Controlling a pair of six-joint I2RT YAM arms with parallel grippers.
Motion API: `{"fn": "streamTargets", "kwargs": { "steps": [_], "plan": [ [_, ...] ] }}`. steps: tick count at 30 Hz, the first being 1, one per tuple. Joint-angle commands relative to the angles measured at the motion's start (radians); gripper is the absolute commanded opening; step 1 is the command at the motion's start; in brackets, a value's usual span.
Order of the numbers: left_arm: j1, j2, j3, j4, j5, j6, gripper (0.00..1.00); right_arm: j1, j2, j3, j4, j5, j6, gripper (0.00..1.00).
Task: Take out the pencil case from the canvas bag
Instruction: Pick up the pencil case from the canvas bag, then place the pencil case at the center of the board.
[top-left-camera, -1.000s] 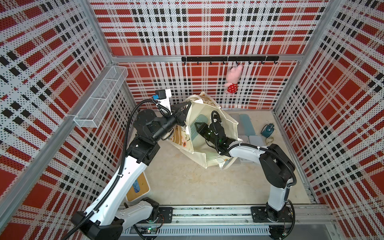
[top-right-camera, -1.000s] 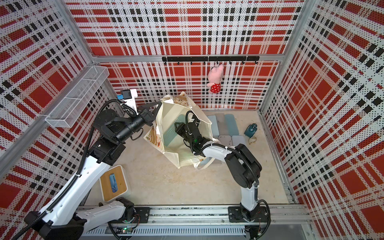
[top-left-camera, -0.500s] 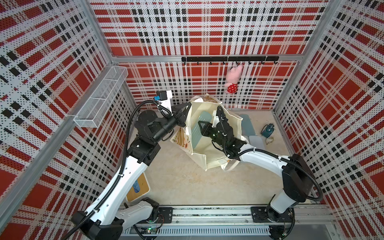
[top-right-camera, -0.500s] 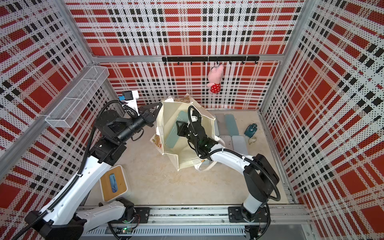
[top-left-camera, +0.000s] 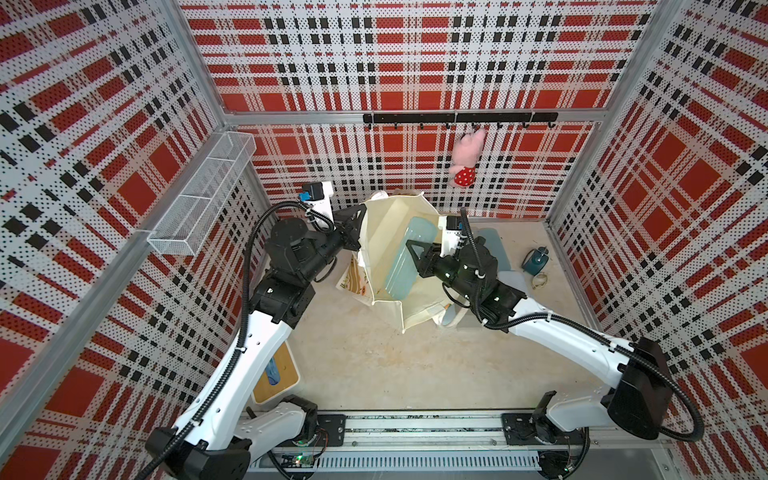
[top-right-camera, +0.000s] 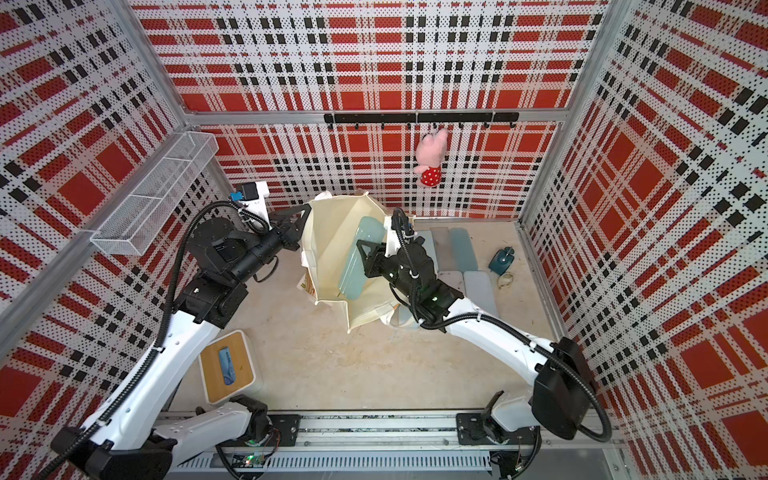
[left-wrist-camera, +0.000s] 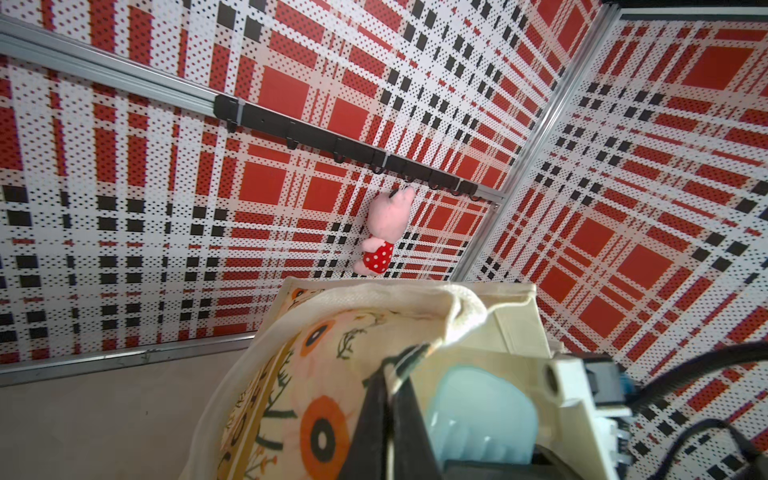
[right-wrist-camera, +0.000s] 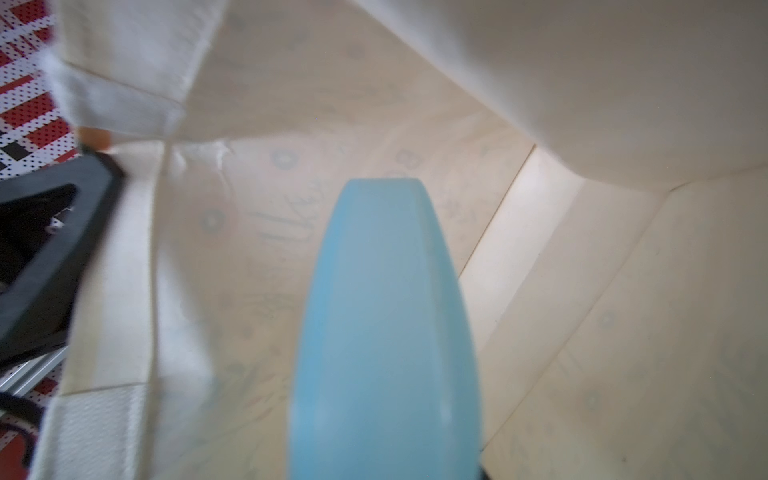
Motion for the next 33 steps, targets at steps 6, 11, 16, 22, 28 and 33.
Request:
{"fn": "streamTargets", "kwargs": {
  "steps": [6,11,16,22,28,33],
  "plan": [
    [0.125,0.008,0.02,0.004,-0.001,0.05,0.0,0.002,-0.108,0.028,-0.053,-0.035,-0.075,0.18],
    [0.208,0.011,0.025,-0.017,-0.003,0.052,0.0,0.002,-0.144,0.05,-0.109,-0.004,-0.115,0.18],
    [0.296,0.03,0.058,-0.062,-0.027,0.05,0.0,0.002,-0.148,0.074,-0.229,0.079,-0.167,0.18],
    [0.407,0.071,0.102,-0.123,-0.037,0.055,0.0,0.001,-0.075,0.135,-0.459,0.201,-0.137,0.17],
    [0.476,0.09,0.105,-0.117,-0.016,0.044,0.0,-0.032,0.046,0.212,-0.693,0.214,-0.024,0.13],
    [0.504,0.132,0.149,-0.169,-0.038,0.078,0.0,-0.067,0.153,0.268,-0.819,0.121,0.042,0.09]
  ]
}}
